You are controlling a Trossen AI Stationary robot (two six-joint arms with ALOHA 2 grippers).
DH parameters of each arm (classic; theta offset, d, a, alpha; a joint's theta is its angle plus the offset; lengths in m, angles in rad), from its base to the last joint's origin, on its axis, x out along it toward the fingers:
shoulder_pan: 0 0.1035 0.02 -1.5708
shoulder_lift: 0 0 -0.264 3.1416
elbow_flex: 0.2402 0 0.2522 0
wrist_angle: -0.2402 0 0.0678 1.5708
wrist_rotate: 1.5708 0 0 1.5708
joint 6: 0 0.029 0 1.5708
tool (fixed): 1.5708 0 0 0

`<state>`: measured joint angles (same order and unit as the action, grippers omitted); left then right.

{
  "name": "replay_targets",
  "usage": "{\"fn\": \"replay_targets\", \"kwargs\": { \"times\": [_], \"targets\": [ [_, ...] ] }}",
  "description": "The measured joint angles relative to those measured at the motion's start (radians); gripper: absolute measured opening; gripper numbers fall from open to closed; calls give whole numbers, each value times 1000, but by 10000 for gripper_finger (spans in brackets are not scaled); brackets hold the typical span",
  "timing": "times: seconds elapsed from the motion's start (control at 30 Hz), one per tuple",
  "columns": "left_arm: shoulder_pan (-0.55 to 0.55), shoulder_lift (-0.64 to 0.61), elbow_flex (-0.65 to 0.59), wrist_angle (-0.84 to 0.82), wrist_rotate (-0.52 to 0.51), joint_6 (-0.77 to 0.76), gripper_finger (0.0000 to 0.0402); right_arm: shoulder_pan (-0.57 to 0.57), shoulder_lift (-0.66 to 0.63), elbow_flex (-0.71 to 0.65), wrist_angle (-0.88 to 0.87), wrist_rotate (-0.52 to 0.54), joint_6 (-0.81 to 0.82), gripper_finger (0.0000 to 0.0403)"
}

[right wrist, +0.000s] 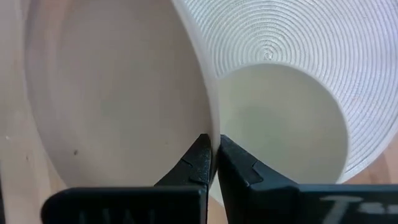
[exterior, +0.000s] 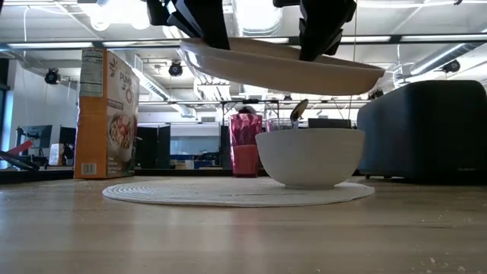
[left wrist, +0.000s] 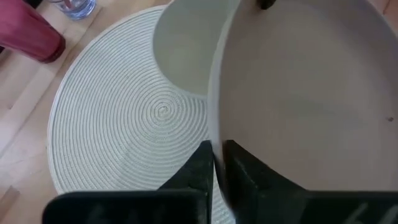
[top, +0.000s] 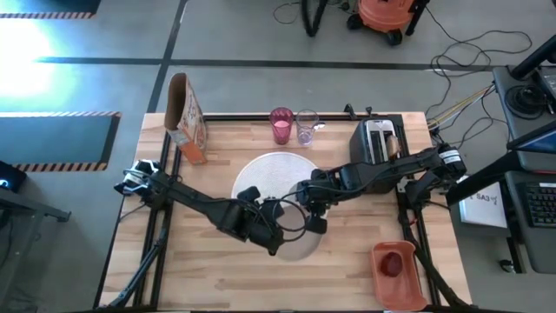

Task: Arrange a breakfast setting
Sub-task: Put the gray plate on the placemat

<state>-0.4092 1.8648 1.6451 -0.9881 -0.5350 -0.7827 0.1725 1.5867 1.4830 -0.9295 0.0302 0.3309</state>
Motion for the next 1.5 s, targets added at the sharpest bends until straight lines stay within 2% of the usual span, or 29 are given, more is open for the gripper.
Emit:
{"fn": "replay_targets", "kwargs": {
  "times": [0.13, 0.3, 0.47, 0.53, 0.63, 0.8, 0.97, 1.17, 1.5],
  "targets": [
    [0, 0, 0, -2, 26, 10, 4, 0, 0, 0, 7, -52, 3, 31],
    [0, 0, 0, 4, 77, 29, 1, -7, 0, 0, 34, -145, -1, 84],
    [0, 0, 2, -12, 137, 43, 0, -9, -4, 0, 44, -147, 2, 139],
    [-2, 0, 1, -65, 201, 55, 1, -13, -11, 0, 24, -125, -1, 156],
    [-5, 0, -4, -142, 236, 35, 1, -19, -29, 1, -1, -120, -5, 172],
    [9, 0, -19, -242, 213, 0, 1, -35, -60, 1, -50, -123, -5, 179],
    [53, -1, -84, -243, 199, 4, 1, -40, -83, 1, -59, -75, -5, 180],
    [118, -2, -162, -231, 136, 6, 1, -41, -101, 1, -71, -69, -6, 180],
    [220, -5, -218, -217, 107, 59, 0, -40, -101, 1, -91, -72, -1, 180]
  ]
}}
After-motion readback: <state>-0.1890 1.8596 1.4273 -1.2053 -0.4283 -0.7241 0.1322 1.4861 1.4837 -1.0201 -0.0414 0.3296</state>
